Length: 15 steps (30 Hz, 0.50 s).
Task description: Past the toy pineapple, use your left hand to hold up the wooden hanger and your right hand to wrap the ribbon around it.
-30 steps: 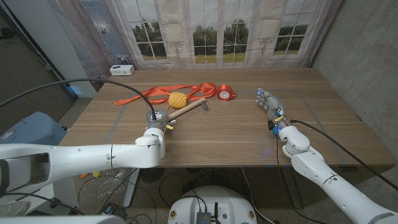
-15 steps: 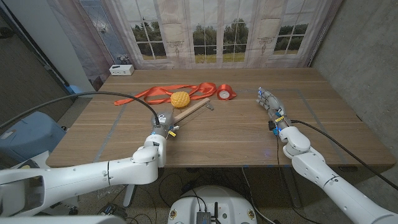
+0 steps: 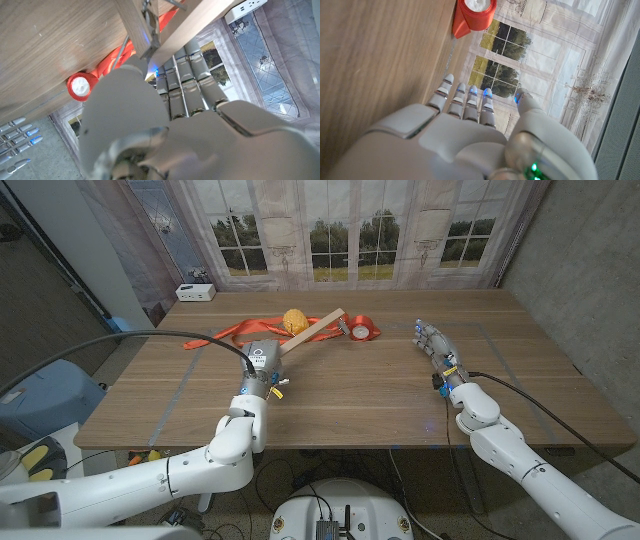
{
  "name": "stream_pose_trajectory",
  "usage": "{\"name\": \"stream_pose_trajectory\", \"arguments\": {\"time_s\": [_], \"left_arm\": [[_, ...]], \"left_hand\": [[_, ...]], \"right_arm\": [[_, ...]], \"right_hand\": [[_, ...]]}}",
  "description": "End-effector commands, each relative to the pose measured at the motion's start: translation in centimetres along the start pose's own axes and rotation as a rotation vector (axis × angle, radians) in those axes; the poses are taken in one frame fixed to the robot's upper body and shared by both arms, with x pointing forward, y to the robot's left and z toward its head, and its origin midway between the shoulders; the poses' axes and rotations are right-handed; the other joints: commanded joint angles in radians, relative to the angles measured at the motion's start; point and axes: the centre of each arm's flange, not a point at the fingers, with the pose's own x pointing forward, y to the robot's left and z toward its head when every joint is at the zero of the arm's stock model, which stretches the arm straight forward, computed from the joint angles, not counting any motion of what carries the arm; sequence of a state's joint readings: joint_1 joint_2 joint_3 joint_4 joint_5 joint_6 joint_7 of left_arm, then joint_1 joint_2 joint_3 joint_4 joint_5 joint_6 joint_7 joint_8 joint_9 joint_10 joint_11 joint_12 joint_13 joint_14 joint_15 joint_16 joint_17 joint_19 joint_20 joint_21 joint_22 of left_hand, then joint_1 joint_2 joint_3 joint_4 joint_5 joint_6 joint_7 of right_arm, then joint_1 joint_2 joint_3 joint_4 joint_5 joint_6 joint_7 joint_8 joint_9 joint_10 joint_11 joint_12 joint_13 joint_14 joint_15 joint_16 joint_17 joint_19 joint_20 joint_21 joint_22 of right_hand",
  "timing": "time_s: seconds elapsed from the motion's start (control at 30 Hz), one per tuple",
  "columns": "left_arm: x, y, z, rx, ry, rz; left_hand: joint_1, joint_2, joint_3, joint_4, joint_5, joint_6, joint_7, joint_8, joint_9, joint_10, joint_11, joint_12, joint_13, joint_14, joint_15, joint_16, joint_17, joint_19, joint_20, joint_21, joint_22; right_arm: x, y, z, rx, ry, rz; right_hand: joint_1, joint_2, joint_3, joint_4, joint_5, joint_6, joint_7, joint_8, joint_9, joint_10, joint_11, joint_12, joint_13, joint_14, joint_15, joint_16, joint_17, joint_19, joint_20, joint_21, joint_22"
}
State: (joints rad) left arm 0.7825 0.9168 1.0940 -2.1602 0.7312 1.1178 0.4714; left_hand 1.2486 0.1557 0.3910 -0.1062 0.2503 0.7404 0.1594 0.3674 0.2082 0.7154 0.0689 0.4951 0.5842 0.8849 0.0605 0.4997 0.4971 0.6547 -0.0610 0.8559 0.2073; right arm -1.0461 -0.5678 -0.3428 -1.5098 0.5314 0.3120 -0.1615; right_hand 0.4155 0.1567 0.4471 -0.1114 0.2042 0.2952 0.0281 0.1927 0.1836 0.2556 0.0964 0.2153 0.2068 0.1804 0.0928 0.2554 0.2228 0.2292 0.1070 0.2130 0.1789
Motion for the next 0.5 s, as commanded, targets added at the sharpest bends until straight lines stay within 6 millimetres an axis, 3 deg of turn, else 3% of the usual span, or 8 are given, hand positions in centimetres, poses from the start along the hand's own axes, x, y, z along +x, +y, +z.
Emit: {"name": "stream_pose_trajectory", "arguments": {"time_s": [0.03, 0.3, 0.5], "left_arm": [[-0.9, 2.4, -0.4, 0.102, 0.019, 0.082], [-1.7, 3.3, -0.7, 0.162, 0.071, 0.149], [-2.4, 3.7, -1.2, 0.188, 0.106, 0.199]], "left_hand": [[0.010, 0.015, -0.003, 0.001, 0.042, 0.135, -0.138, 0.079, 0.220, 0.169, -0.175, 0.009, 0.016, 0.172, -0.286, 0.003, 0.011, -0.009, -0.056, 0.012, 0.003], [0.008, 0.013, -0.008, 0.006, 0.049, 0.130, -0.147, 0.091, 0.240, 0.164, -0.178, 0.016, 0.037, 0.170, -0.287, 0.001, 0.027, -0.016, -0.060, 0.024, 0.002], [0.000, 0.009, -0.016, 0.013, 0.056, 0.131, -0.160, 0.106, 0.261, 0.164, -0.199, 0.024, 0.057, 0.174, -0.288, 0.000, 0.043, -0.021, -0.069, 0.036, 0.001]], "right_arm": [[1.3, 0.7, 2.1, -0.193, 0.067, 0.014], [3.3, 1.8, 3.3, -0.333, 0.114, 0.062], [4.6, 2.8, 3.9, -0.428, 0.140, 0.091]], "right_hand": [[0.028, -0.009, 0.010, -0.022, 0.014, 0.013, -0.007, 0.007, 0.004, 0.004, -0.015, 0.001, 0.002, 0.005, -0.014, -0.004, -0.004, 0.012, -0.002, 0.005, 0.004], [0.045, -0.013, 0.015, -0.037, 0.019, 0.016, -0.013, 0.007, 0.004, 0.006, -0.023, 0.000, 0.002, 0.004, -0.019, -0.008, -0.008, 0.010, -0.004, 0.003, 0.004], [0.056, -0.014, 0.019, -0.044, 0.022, 0.017, -0.017, 0.007, 0.004, 0.007, -0.029, 0.000, 0.001, 0.005, -0.026, -0.010, -0.010, 0.010, -0.006, 0.003, 0.003]]}}
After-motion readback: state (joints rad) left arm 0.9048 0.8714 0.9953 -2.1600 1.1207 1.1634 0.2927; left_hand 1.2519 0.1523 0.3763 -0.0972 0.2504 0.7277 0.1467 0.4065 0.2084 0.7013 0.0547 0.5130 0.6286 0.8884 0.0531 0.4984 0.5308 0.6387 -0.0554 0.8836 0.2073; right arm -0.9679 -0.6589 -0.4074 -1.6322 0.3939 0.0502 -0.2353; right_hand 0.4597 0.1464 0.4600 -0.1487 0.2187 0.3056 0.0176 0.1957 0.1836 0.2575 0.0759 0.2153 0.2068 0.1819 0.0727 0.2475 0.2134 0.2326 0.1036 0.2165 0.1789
